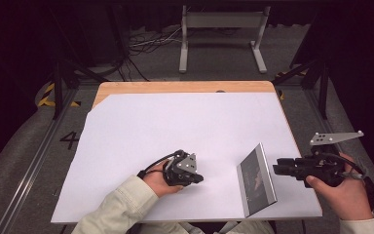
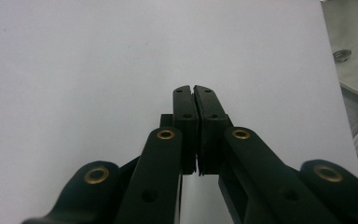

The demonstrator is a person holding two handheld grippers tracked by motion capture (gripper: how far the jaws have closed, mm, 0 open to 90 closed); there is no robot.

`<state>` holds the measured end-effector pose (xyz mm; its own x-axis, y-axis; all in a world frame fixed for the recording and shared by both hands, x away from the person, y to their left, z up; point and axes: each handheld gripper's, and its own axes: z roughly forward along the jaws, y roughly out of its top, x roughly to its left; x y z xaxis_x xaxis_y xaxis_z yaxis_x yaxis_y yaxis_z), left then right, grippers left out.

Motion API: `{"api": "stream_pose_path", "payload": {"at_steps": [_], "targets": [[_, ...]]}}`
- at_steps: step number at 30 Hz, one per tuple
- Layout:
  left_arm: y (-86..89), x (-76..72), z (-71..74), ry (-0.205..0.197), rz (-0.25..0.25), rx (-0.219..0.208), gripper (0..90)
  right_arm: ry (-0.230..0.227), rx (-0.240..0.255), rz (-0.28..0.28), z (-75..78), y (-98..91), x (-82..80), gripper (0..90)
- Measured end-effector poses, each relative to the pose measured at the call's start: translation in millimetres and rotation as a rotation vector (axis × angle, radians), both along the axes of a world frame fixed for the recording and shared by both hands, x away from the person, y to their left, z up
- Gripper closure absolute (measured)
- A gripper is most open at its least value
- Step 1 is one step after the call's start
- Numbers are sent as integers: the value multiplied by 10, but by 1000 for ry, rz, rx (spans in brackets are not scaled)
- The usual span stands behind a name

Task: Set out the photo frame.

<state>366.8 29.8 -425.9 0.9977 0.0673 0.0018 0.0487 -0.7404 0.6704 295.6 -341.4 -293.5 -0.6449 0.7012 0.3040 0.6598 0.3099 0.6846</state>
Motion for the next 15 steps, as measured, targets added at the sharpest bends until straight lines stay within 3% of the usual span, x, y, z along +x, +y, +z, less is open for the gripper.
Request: {"api": "stream_pose_path", "payload": {"at_steps": [6, 15], "targets": [[73, 32, -2, 4, 21, -7, 880, 18, -5, -14, 26, 50, 18, 630], [64, 21, -11, 7, 22, -4, 878, 42, -18, -36, 22, 119, 21, 545]]}}
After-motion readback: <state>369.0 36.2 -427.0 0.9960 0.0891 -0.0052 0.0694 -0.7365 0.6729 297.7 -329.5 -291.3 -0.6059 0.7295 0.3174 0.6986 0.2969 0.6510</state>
